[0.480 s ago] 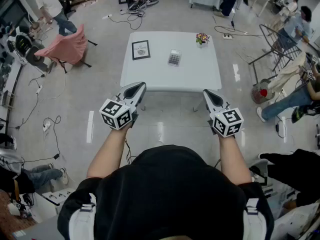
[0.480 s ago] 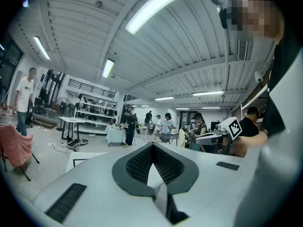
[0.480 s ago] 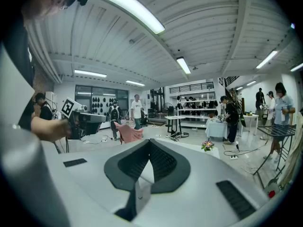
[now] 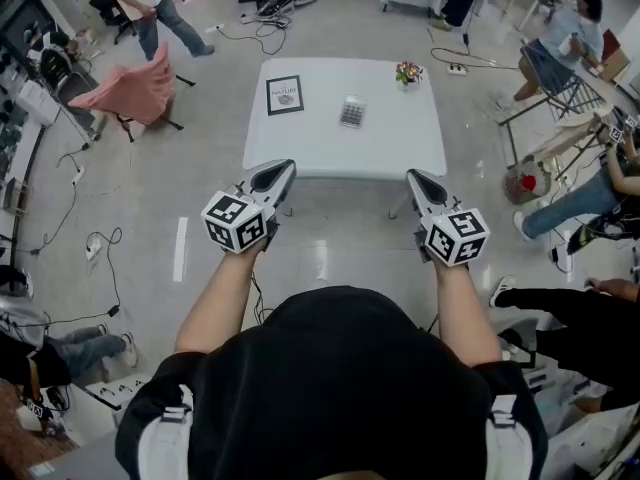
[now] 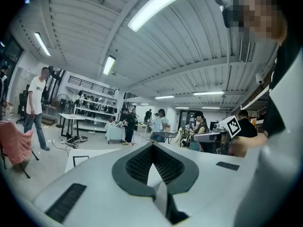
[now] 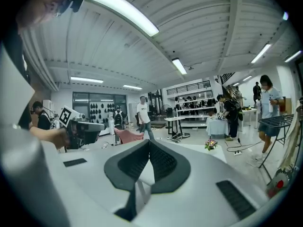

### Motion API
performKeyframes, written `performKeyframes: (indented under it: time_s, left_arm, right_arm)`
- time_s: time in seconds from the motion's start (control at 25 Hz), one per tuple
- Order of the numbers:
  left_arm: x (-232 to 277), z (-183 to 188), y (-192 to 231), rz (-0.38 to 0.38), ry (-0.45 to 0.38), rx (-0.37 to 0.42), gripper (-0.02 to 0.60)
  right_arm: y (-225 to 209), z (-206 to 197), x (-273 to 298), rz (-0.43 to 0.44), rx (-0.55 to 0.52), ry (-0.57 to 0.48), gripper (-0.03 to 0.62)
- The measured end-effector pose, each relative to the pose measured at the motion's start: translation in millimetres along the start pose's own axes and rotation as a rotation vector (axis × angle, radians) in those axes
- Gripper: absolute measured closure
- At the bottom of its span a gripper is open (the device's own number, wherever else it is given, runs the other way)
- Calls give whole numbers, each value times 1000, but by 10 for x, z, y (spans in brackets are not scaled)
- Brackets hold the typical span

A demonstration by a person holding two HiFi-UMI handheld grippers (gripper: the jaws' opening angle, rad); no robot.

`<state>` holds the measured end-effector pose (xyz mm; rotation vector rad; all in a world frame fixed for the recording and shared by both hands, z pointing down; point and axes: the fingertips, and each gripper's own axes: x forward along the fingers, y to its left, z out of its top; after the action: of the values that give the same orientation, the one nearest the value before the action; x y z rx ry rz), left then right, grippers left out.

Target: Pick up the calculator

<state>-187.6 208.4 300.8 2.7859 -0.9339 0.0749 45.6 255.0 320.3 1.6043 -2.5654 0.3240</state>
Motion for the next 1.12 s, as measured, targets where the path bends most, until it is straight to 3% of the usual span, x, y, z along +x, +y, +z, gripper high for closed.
performKeyframes:
  time_s: [0.16,0.52,1.12]
  left_arm:
    - [2,-5,118,-8,13,-3,565]
    - [43,-50,480,-30,29,-10,565]
    - [290,-63,912,-83,64,-20,565]
  right_arm:
    - [38,55,123,-6,3,-9,564]
    - [112,116,442,-9,-9,-13,426]
    - [41,70,812,-45,34,10,379]
